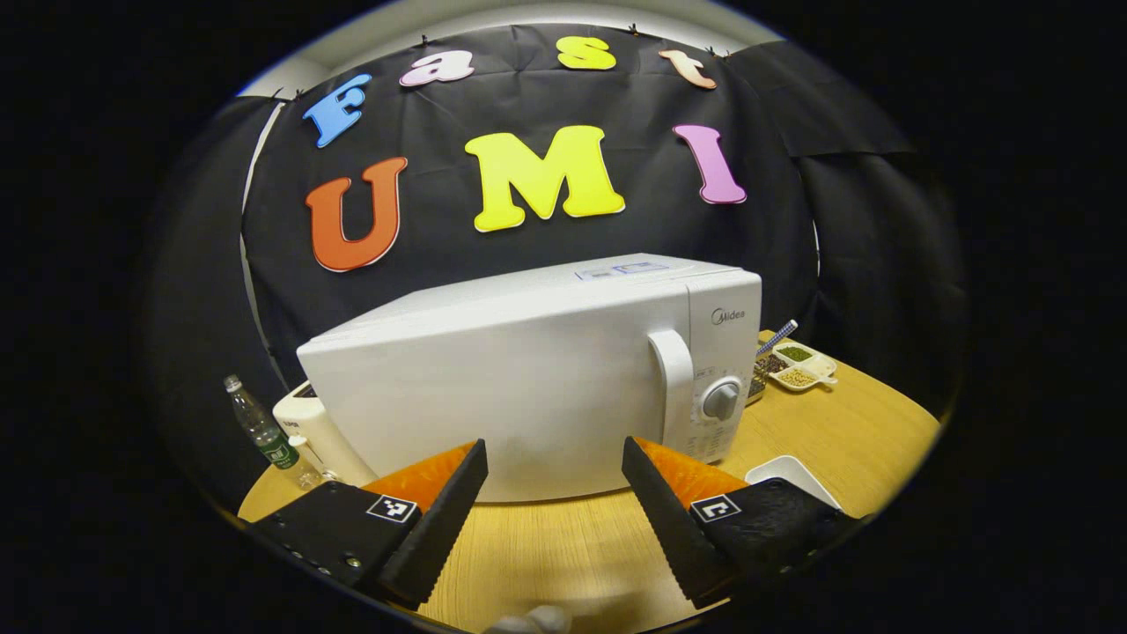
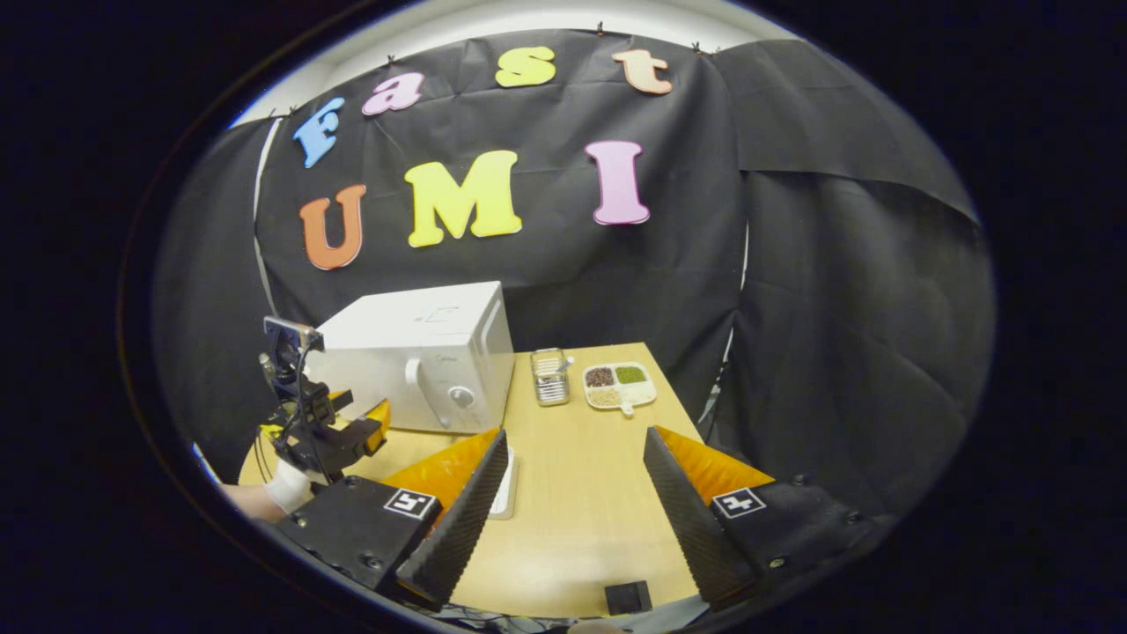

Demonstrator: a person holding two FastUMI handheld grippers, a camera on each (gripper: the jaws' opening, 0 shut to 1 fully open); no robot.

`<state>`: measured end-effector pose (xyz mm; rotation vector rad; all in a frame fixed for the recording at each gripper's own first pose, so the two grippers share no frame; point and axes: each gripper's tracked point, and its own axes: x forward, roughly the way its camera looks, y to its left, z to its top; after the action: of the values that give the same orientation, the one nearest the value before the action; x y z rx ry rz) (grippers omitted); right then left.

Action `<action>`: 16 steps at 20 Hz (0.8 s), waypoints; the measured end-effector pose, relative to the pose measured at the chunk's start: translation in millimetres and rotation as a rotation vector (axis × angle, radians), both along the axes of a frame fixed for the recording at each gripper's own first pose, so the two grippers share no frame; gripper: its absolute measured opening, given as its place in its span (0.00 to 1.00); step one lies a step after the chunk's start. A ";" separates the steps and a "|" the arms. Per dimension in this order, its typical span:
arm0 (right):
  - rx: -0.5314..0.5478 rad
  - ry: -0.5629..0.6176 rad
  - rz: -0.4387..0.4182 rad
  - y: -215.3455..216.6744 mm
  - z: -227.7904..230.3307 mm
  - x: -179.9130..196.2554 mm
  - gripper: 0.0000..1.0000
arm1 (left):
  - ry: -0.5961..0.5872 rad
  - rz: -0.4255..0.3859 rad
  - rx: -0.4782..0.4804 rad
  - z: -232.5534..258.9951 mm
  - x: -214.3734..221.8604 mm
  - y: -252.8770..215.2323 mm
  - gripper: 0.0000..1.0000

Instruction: Open the microwave oven with the left hand, put the food in, and close the microwave oven.

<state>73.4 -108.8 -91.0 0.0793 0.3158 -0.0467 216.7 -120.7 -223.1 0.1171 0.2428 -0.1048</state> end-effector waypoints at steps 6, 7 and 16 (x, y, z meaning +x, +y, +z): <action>-0.006 -0.066 0.089 7.3 10.7 2.3 0.99 | -0.055 0.010 -0.003 67.9 -73.5 4.7 0.96; -0.003 -0.074 0.095 7.2 11.4 2.5 0.99 | -0.067 0.008 -0.017 83.3 -87.3 6.2 0.96; -0.043 -0.196 0.049 27.3 57.3 -45.8 0.99 | -0.226 -0.021 -0.117 203.6 -198.5 31.3 0.96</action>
<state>27.6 -81.5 -33.7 0.0329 0.1206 0.0032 18.2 -89.4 -19.5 0.0148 0.0094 -0.1255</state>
